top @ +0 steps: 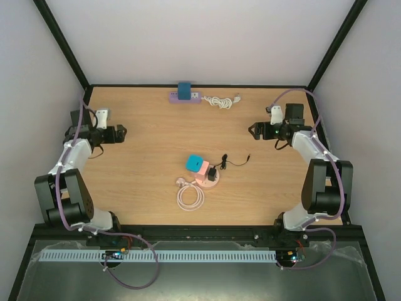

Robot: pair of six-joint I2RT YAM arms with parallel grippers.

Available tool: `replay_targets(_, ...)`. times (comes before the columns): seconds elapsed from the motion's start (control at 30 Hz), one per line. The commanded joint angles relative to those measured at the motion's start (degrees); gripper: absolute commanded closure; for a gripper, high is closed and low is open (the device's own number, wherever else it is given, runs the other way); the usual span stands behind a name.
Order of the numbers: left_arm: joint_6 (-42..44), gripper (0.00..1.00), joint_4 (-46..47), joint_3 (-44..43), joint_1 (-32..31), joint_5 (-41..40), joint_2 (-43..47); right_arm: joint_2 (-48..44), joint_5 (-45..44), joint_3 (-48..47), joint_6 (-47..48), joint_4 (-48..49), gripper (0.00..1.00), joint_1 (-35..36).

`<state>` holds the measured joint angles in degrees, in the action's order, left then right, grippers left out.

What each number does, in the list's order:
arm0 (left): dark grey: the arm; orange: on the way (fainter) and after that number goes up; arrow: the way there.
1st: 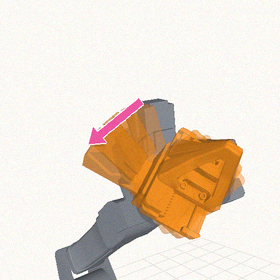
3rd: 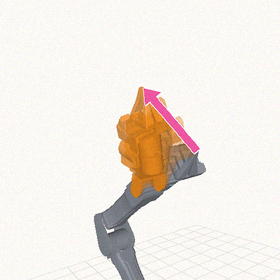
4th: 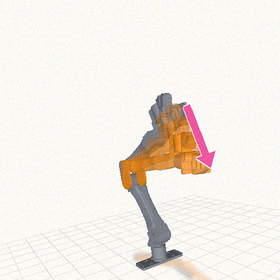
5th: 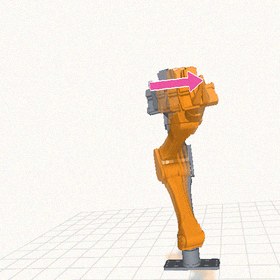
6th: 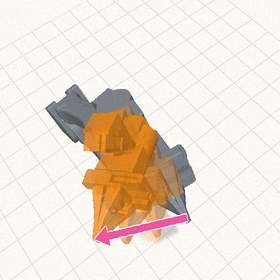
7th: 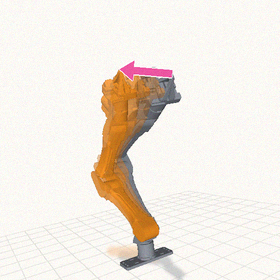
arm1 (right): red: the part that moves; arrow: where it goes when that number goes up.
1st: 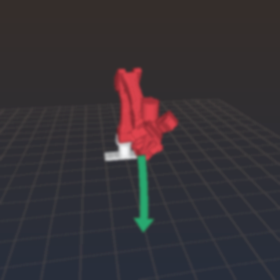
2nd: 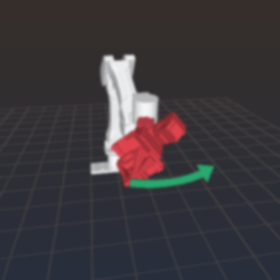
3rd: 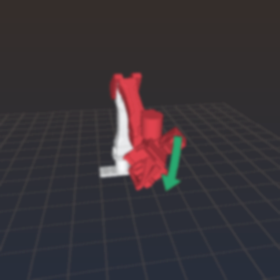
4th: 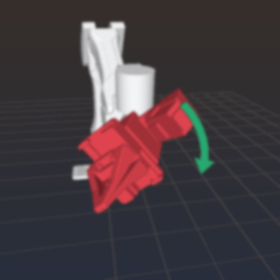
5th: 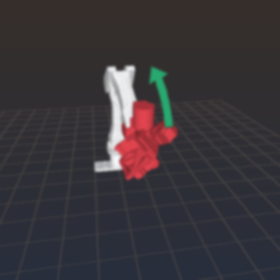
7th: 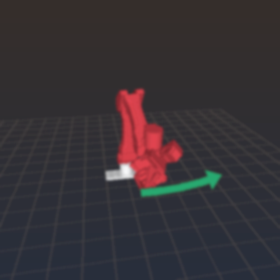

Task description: Pull the plug off the socket

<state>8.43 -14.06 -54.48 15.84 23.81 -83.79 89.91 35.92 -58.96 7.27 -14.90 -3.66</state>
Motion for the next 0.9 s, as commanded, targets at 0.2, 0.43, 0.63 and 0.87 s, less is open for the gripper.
replay_targets(0.2,-1.06,0.0,7.42,7.6,-5.59,-1.39,8.27,-0.59,-1.37,-3.19,2.69,1.07,0.02,1.88)
replay_targets(0.43,-1.32,0.0,8.84,8.89,-7.85,-2.44,10.96,4.6,-3.2,-10.82,3.87,-0.25,0.02,2.85)
replay_targets(0.63,-1.72,0.0,6.58,7.05,-8.74,-2.86,10.41,16.74,-3.49,-27.73,4.99,-7.88,0.02,4.5)
replay_targets(0.87,-0.82,0.0,3.78,6.08,-8.88,-2.35,9.35,29.58,-11.5,-45.37,8.0,-13.41,0.02,10.03)
